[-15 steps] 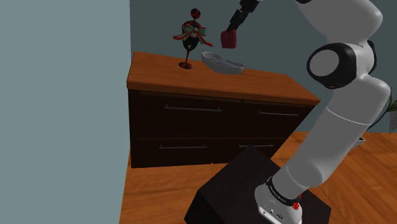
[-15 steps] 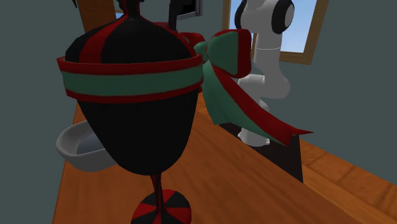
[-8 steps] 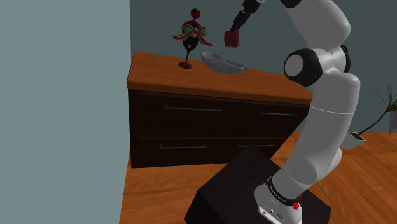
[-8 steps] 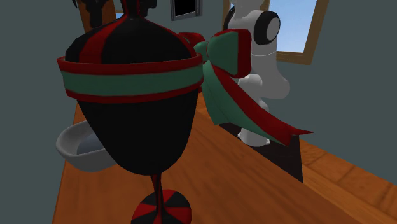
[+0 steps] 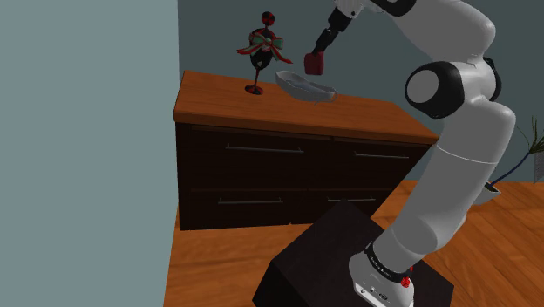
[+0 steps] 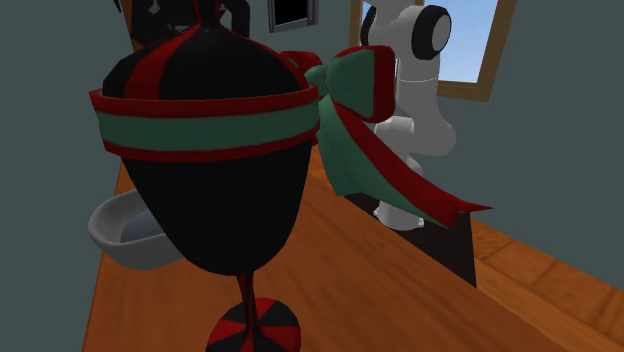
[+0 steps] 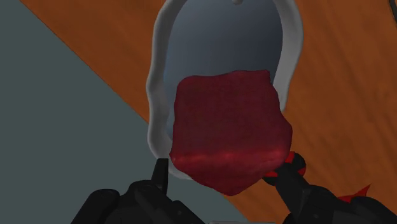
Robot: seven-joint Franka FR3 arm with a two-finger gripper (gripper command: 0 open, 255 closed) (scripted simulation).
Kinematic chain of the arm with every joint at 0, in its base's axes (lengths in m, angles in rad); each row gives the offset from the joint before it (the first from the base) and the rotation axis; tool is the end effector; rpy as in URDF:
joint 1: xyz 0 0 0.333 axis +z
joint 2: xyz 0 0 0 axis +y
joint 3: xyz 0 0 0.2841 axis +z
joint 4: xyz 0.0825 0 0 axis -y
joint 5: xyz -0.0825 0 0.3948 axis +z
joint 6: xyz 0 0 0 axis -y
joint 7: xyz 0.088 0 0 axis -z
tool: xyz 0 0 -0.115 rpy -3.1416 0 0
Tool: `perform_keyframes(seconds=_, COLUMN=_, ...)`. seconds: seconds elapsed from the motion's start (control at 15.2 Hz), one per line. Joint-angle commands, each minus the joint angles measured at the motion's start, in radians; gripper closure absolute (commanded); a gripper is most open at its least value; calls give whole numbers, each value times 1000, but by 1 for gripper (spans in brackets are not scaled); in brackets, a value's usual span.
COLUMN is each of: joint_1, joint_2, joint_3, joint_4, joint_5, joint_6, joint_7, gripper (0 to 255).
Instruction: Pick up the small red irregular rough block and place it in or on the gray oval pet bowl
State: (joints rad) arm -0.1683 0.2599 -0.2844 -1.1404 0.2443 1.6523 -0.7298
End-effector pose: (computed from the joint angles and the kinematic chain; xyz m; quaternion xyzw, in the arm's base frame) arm 0.5973 -0.2295 0.6521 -0.9762 -0.1514 -0.1554 0.0001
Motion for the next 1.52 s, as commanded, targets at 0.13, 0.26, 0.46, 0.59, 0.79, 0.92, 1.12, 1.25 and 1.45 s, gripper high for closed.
perform_keyframes(seconds=0.13, joint_1=12, joint_2=-33, joint_3=1, joint_4=-102, joint_5=-10, joint_6=71, joint_7=-7, gripper=255)
perform_keyframes(seconds=0.26, joint_1=17, joint_2=-46, joint_3=2, joint_4=-149, joint_5=-14, joint_6=105, joint_7=-10, gripper=255)
perform_keyframes(seconds=0.46, joint_1=20, joint_2=-54, joint_3=3, joint_4=-177, joint_5=-16, joint_6=125, joint_7=-13, gripper=255)
perform_keyframes(seconds=0.59, joint_1=20, joint_2=-54, joint_3=3, joint_4=-177, joint_5=-16, joint_6=125, joint_7=-13, gripper=255)
perform_keyframes(seconds=0.79, joint_1=20, joint_2=-54, joint_3=3, joint_4=-177, joint_5=-16, joint_6=125, joint_7=-13, gripper=255)
perform_keyframes(seconds=0.92, joint_1=20, joint_2=-54, joint_3=3, joint_4=-177, joint_5=-16, joint_6=125, joint_7=-13, gripper=0)
perform_keyframes(seconds=1.12, joint_1=20, joint_2=-54, joint_3=3, joint_4=-177, joint_5=-16, joint_6=126, joint_7=-13, gripper=0)
perform_keyframes(seconds=1.25, joint_1=20, joint_2=-54, joint_3=3, joint_4=-177, joint_5=-16, joint_6=125, joint_7=-13, gripper=0)
perform_keyframes(seconds=1.45, joint_1=4, joint_2=-46, joint_3=-4, joint_4=-65, joint_5=-11, joint_6=20, joint_7=-9, gripper=0)
